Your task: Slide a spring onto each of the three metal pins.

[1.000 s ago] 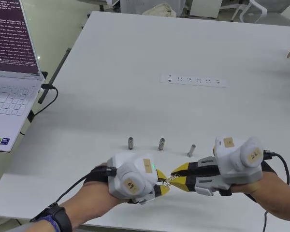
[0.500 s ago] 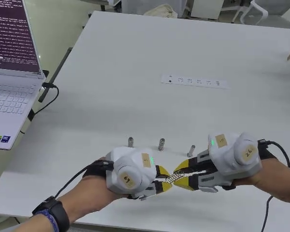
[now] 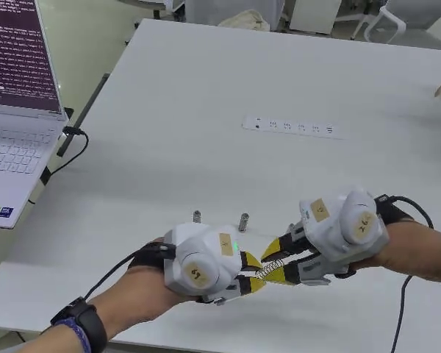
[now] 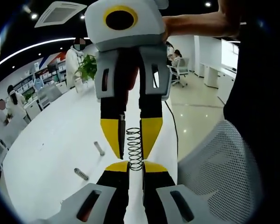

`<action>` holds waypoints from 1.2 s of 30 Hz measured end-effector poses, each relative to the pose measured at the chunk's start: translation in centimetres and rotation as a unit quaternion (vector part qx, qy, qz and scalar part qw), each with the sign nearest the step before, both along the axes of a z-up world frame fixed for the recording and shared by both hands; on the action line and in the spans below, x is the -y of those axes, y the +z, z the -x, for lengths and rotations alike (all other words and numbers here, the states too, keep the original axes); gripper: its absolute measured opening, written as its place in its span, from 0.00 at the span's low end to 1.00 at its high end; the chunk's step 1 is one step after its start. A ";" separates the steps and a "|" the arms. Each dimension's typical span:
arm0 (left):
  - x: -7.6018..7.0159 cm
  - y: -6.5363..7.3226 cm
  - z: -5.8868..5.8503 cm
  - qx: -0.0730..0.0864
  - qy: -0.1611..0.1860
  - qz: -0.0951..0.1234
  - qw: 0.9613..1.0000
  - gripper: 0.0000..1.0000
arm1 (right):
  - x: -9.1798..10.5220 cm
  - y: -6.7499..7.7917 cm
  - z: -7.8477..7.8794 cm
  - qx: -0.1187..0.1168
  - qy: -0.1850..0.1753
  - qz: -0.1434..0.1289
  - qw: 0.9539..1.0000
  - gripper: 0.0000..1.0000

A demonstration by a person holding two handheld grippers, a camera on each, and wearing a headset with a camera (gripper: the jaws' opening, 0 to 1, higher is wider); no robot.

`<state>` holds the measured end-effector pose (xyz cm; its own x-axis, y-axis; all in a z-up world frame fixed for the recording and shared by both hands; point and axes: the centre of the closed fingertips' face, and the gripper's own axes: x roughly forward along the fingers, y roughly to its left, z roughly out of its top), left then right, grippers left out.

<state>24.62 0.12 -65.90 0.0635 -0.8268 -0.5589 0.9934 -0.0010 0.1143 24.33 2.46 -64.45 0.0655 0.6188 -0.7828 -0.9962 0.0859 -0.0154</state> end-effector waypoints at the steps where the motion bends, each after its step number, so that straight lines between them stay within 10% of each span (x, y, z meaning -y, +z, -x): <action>1: 0.0 0.1 0.0 0.000 0.000 0.001 1.000 0.02 | 0.0 0.0 0.1 0.001 0.006 0.005 1.000 0.12; 36: -1.1 -2.9 0.2 -0.029 0.023 -0.027 0.999 0.09 | 1.9 -1.7 0.0 0.001 0.001 0.034 0.999 0.09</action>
